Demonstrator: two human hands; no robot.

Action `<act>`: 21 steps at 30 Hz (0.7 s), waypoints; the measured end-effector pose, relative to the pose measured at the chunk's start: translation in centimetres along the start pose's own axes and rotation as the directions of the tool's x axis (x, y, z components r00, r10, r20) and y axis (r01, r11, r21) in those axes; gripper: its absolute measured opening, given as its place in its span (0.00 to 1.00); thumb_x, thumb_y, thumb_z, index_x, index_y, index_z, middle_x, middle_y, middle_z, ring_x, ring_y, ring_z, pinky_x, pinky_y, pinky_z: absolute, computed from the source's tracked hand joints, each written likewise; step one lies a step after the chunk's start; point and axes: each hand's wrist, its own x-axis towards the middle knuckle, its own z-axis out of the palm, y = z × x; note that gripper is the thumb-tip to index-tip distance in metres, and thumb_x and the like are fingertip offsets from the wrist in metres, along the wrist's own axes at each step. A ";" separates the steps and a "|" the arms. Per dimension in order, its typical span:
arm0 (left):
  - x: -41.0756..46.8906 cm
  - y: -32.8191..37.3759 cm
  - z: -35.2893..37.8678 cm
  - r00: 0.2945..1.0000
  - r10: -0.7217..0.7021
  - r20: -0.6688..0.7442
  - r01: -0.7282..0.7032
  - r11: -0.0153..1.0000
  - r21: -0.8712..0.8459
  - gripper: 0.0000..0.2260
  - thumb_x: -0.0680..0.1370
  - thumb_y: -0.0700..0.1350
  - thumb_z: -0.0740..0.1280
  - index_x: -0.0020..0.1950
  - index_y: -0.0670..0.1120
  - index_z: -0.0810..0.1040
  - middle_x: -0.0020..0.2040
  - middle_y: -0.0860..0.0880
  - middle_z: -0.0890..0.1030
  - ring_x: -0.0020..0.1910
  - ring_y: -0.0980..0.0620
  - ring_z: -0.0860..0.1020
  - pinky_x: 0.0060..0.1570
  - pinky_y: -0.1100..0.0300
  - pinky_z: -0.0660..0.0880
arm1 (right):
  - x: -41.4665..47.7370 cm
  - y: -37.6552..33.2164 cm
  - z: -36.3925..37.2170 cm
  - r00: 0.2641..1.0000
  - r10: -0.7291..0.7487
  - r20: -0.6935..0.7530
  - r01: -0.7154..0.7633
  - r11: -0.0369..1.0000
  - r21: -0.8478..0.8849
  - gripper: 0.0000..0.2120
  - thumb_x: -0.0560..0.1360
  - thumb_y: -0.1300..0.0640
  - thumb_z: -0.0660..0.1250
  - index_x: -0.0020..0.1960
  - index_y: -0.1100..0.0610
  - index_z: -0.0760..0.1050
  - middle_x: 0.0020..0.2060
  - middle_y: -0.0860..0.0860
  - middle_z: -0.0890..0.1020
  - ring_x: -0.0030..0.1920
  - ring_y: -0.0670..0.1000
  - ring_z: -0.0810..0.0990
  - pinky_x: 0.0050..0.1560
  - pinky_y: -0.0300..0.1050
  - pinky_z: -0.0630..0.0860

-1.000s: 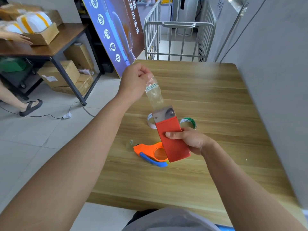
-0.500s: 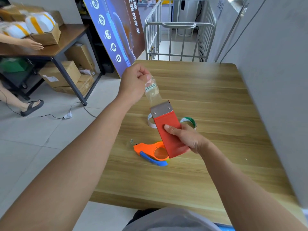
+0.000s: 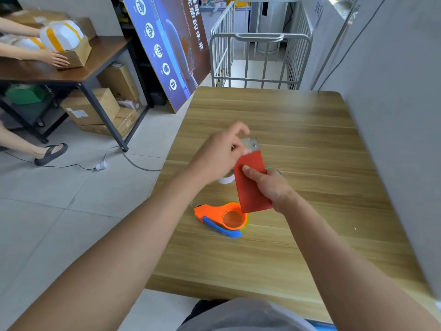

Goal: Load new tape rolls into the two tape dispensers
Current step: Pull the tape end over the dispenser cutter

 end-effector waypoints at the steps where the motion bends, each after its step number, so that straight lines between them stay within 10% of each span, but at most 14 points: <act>1: -0.4 -0.2 0.7 0.999 0.012 0.036 -0.014 0.999 0.050 0.08 0.75 0.40 0.65 0.54 0.44 0.75 0.46 0.48 0.85 0.44 0.51 0.79 0.44 0.64 0.71 | 0.1 -0.2 -0.1 1.000 0.009 -0.010 -0.009 1.000 0.011 0.16 0.70 0.42 0.71 0.45 0.55 0.80 0.45 0.53 0.84 0.46 0.54 0.82 0.53 0.49 0.77; 11: -1.7 -2.8 4.4 0.985 0.151 0.087 -0.163 0.972 0.166 0.09 0.75 0.35 0.62 0.48 0.40 0.82 0.55 0.41 0.75 0.52 0.44 0.78 0.54 0.55 0.74 | -0.3 0.4 -0.9 0.995 0.089 0.046 -0.096 0.975 0.199 0.09 0.65 0.61 0.68 0.45 0.56 0.81 0.40 0.54 0.84 0.41 0.56 0.82 0.48 0.51 0.78; 21: -2.0 -3.3 8.5 0.979 0.148 0.141 -0.171 0.970 0.172 0.17 0.77 0.33 0.58 0.64 0.41 0.74 0.62 0.42 0.78 0.62 0.44 0.74 0.65 0.59 0.67 | -0.7 1.7 -3.8 0.999 0.053 0.009 -0.053 0.968 0.243 0.13 0.70 0.72 0.63 0.44 0.57 0.79 0.38 0.53 0.83 0.40 0.54 0.82 0.46 0.48 0.78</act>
